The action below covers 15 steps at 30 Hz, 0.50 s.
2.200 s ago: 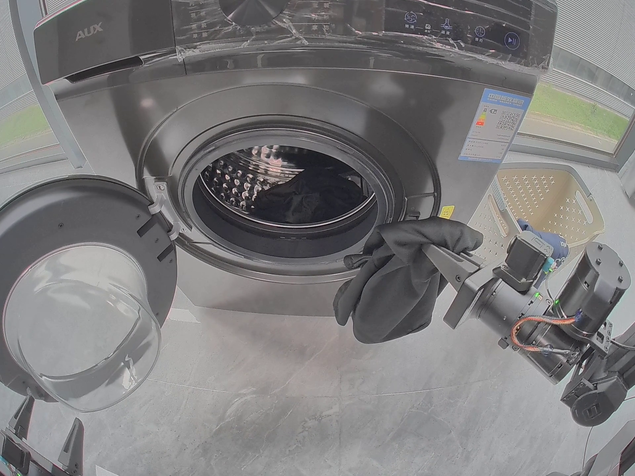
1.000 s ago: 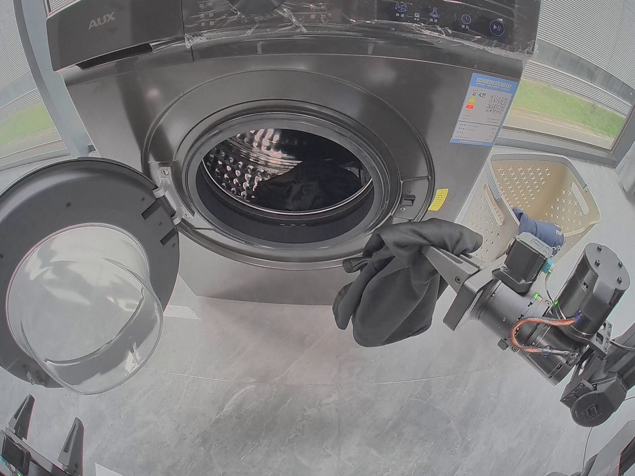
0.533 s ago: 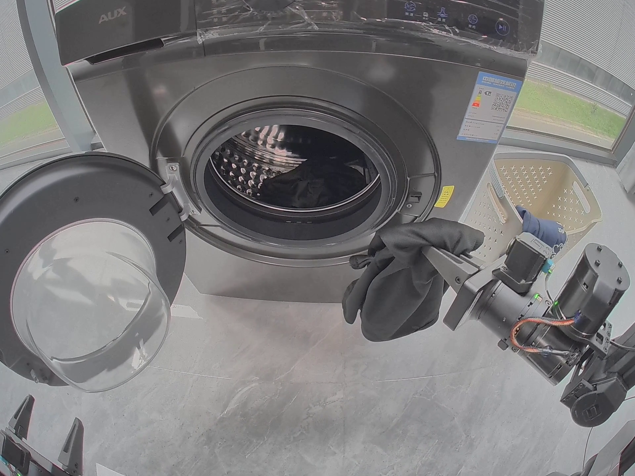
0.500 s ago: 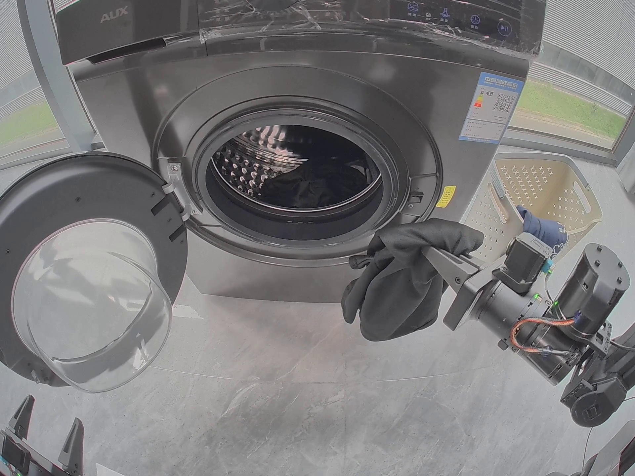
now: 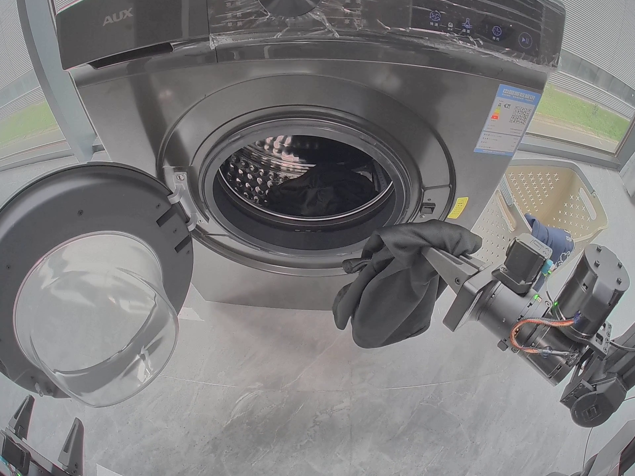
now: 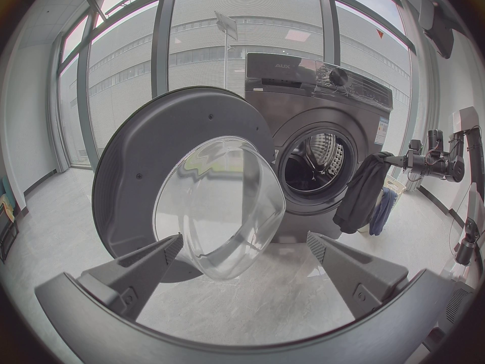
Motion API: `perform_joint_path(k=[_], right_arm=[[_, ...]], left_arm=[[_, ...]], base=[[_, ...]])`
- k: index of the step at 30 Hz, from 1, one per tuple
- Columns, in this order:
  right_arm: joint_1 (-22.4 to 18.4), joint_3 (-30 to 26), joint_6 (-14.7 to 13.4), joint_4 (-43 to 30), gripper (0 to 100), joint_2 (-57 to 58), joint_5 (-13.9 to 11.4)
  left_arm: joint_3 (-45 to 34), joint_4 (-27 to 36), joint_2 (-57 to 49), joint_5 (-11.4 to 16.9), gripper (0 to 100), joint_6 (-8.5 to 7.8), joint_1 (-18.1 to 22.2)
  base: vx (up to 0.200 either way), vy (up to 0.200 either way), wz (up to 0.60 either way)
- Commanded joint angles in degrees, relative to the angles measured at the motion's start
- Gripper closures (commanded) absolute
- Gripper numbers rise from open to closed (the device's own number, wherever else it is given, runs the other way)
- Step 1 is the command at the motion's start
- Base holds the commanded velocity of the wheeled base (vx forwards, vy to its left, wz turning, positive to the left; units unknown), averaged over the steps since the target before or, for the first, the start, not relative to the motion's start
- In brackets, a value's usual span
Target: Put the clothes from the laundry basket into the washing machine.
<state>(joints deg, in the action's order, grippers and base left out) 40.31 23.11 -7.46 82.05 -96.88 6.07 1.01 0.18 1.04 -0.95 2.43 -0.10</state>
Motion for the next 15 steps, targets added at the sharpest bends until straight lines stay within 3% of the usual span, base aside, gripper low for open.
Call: perform_joint_path(k=[1,9,10,15], right_arm=[[0.03,0.00,-0.10,0.03,100,-0.06,-0.01],[1.26,0.09,-0.01,-0.05,100,-0.06,0.61],[2.49,0.27,-0.01,-0.05,100,-0.15,0.70],[5.04,2.46,-1.42,0.12,100,-4.55,1.05]], left_arm=[[-0.84,-0.01,-0.60,-0.10,0,0.04,0.01],[-1.01,-0.09,-0.68,0.16,0,-1.28,0.10],[-1.01,-0.01,-0.86,0.16,0,-2.34,0.01],[-1.01,-0.09,-0.86,0.51,0,-3.04,0.19]], base=[[0.000,0.000,0.00],[0.000,0.000,0.00],[0.000,0.000,0.00],[0.000,0.000,0.00]])
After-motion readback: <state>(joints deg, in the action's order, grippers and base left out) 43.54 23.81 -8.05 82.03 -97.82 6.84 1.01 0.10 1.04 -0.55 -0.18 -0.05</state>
